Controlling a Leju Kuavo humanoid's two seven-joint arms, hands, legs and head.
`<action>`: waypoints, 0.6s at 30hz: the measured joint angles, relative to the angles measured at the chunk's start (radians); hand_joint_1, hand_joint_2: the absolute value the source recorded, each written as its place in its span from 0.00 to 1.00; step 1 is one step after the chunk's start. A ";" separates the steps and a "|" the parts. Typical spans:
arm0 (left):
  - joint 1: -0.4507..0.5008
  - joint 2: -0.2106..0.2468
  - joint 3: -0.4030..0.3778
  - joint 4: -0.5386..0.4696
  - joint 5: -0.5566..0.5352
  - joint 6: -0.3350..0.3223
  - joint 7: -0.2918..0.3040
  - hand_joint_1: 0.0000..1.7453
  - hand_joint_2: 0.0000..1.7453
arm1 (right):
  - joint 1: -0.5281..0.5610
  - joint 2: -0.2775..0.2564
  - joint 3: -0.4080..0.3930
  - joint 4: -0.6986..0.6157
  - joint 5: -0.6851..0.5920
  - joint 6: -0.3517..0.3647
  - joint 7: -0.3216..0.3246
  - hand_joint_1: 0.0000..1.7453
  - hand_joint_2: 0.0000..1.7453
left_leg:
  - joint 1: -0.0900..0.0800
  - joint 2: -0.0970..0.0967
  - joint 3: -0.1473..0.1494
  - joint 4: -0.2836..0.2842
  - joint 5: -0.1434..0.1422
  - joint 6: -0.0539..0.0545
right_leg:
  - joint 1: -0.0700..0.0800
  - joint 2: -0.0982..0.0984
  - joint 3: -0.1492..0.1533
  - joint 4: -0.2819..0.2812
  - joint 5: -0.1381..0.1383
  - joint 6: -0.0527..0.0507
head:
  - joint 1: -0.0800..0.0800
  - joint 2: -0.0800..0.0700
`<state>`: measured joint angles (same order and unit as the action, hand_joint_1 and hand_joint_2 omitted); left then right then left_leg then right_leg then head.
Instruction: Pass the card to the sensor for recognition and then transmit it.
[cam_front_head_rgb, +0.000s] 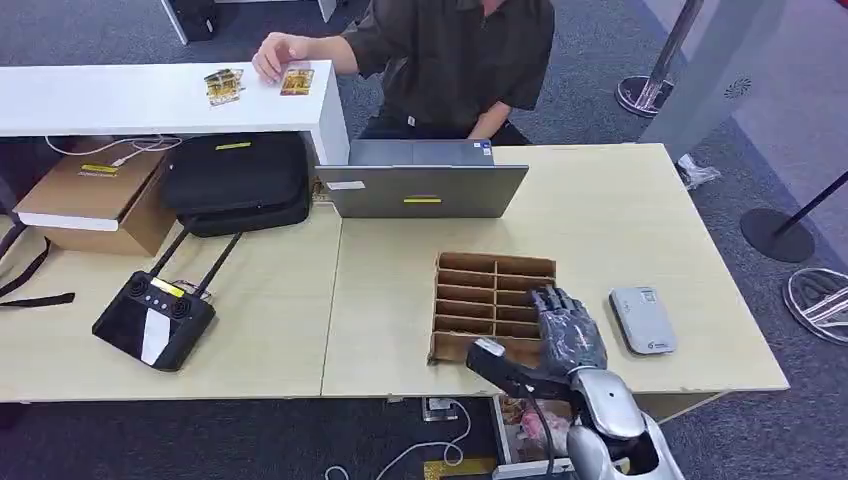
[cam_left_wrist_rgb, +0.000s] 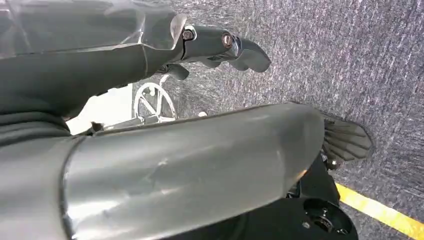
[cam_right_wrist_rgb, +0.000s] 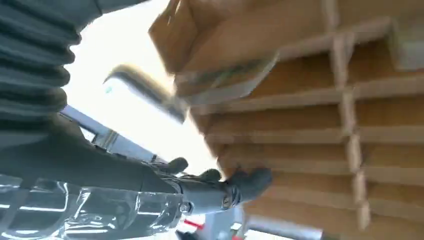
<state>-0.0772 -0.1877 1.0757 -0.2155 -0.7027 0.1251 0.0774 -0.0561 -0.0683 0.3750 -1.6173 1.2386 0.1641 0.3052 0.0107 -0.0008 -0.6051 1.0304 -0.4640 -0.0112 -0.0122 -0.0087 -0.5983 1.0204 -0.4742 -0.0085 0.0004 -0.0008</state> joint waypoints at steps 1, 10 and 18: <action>0.000 0.000 0.003 0.000 0.000 0.001 0.000 0.00 0.00 | 0.003 -0.001 0.000 -0.026 0.003 -0.005 0.000 0.00 0.00 | 0.000 0.000 0.000 0.000 0.000 0.000 | 0.000 0.000 0.000 0.000 0.000 0.000 | 0.000 0.000; -0.001 -0.001 0.005 0.000 -0.021 -0.002 0.000 0.00 0.00 | 0.043 -0.001 -0.015 -0.136 0.003 -0.008 0.011 0.00 1.00 | 0.000 0.001 0.000 0.000 -0.001 -0.001 | 0.000 0.001 0.000 0.000 0.000 0.000 | 0.000 0.000; -0.001 0.000 0.005 0.000 -0.023 -0.008 0.001 0.00 0.00 | 0.066 -0.001 -0.031 -0.154 0.002 -0.007 0.013 0.00 1.00 | 0.000 0.001 0.000 0.000 -0.001 -0.001 | 0.000 0.001 0.000 0.000 0.000 0.000 | 0.000 0.000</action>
<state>-0.0781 -0.1881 1.0803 -0.2155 -0.7259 0.1171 0.0782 0.0101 -0.0690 0.3445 -1.7708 1.2409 0.1576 0.3185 0.0108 0.0001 -0.6049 1.0304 -0.4646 -0.0122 -0.0120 -0.0081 -0.5986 1.0203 -0.4745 -0.0089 0.0004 -0.0008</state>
